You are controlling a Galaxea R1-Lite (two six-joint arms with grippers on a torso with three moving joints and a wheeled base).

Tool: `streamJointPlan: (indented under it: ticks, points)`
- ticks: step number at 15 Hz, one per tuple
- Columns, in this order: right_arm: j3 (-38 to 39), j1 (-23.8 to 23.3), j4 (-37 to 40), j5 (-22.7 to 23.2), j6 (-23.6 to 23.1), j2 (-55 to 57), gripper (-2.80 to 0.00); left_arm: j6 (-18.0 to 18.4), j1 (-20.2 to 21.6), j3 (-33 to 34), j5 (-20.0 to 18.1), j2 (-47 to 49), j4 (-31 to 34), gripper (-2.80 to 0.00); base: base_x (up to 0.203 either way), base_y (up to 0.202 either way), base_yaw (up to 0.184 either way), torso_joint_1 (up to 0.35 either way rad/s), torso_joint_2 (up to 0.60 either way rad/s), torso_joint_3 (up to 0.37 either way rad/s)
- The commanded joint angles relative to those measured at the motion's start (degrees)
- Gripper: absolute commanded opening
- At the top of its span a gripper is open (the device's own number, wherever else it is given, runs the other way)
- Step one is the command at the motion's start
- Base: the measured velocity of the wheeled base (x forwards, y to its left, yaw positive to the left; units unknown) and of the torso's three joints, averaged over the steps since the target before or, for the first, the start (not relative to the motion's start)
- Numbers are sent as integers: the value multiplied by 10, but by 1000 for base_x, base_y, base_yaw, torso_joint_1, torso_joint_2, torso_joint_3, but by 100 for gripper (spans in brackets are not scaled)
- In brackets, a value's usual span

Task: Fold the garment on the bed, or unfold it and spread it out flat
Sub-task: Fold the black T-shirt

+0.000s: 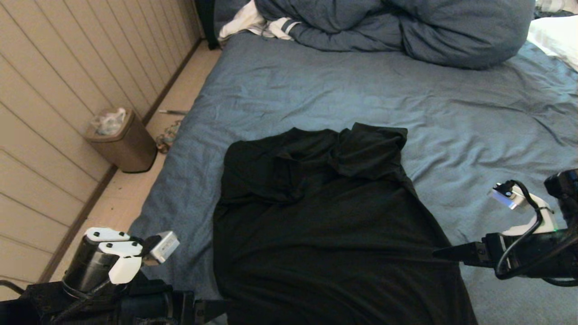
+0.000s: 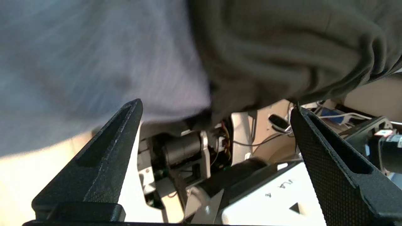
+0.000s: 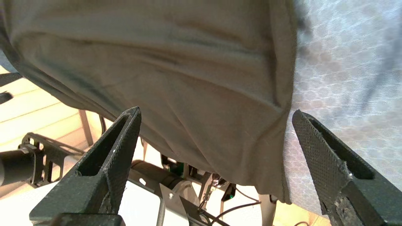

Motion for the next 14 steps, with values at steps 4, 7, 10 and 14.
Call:
streamJointPlan:
  ticks: [4,7,10,14]
  points:
    - [4,-13,0,4,-5,-6,0,-2,-1,-7,-9,65,-61,0,0,0,0,0,0,0]
    - [4,-11,-1,5,-5,8,0,-1,-2,-18,-9,88,-77,0,0,0,0,0,0,0]
    - [2,-13,-3,5,-5,11,0,-3,-19,-23,-10,101,-98,0,0,0,0,0,0,0]
    - [4,-14,-3,5,-5,9,0,-7,-32,-23,-9,104,-113,-280,0,0,0,0,0,0]
